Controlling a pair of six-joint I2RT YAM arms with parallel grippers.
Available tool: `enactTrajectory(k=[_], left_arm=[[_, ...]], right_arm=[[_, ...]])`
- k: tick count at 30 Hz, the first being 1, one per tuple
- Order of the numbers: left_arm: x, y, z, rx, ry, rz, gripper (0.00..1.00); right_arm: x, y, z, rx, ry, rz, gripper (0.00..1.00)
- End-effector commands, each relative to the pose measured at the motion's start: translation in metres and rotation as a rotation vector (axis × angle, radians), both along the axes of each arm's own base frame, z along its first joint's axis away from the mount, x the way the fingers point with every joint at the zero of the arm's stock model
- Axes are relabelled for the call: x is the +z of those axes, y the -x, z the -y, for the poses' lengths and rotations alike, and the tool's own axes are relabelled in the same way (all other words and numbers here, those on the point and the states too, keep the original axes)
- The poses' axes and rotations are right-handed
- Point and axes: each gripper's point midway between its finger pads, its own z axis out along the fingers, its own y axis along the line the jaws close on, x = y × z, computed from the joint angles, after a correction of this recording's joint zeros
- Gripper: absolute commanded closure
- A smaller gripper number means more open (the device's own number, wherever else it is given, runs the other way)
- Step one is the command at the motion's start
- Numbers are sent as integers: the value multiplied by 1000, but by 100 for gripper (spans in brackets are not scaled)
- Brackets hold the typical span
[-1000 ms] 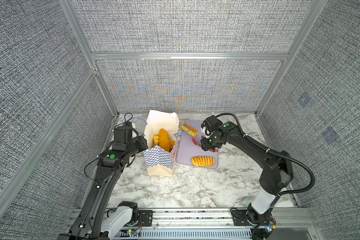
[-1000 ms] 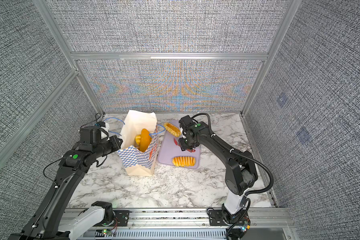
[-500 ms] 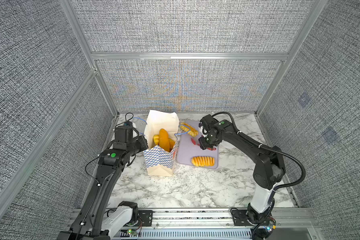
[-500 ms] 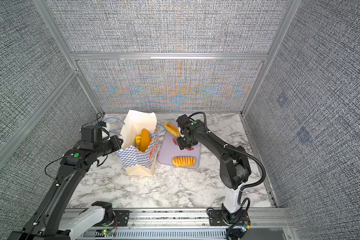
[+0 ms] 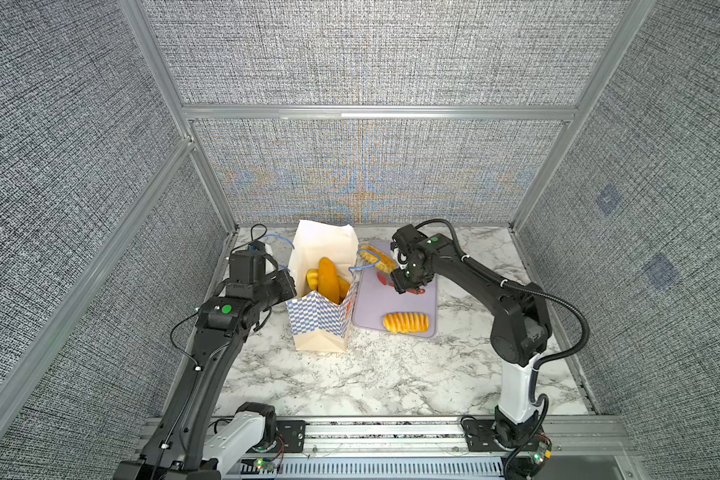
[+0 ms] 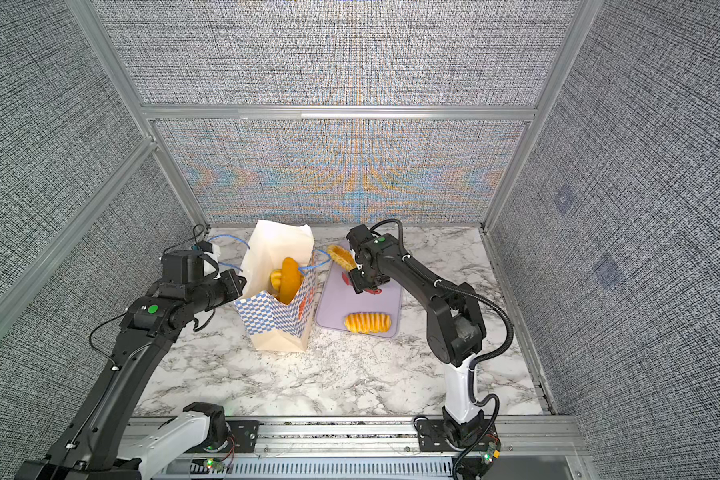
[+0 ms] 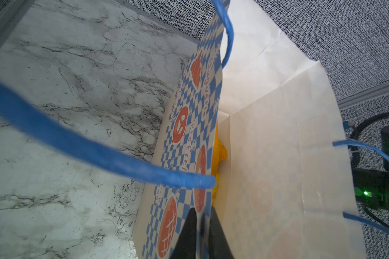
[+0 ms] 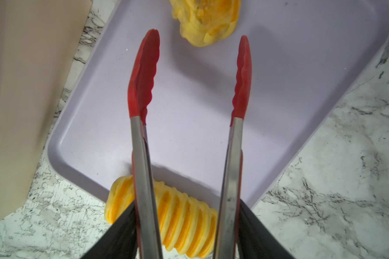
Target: Place the fake bread into the paper bag
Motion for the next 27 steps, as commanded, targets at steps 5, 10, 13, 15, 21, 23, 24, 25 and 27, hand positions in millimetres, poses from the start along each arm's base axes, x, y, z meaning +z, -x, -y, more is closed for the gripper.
enactTrajectory(k=[5, 10, 13, 15, 21, 23, 24, 25, 27], left_arm=[[1, -1, -2, 3, -15, 5, 87], [0, -3, -1, 0, -11, 3, 87], [1, -3, -1, 2, -11, 4, 87], [0, -2, -2, 4, -12, 2, 87], [-1, -1, -2, 5, -13, -2, 87], [-1, -1, -2, 6, -12, -2, 87], [-1, -1, -2, 6, -12, -1, 87], [-1, -1, -2, 6, -11, -1, 87], [0, -1, -2, 7, -12, 1, 87]], right_arm=[[-2, -7, 2, 8, 25, 1, 34], [-2, -15, -4, 17, 12, 2, 34], [-2, -19, -7, 24, 11, 4, 34], [-4, -21, -9, 31, 11, 1, 35], [-6, -29, -13, 44, 17, 6, 35], [-7, -31, -13, 45, 21, 3, 35], [-8, -31, -13, 47, 24, 3, 35], [-8, -33, -14, 47, 23, 4, 35], [-8, -33, -14, 49, 23, 5, 35]])
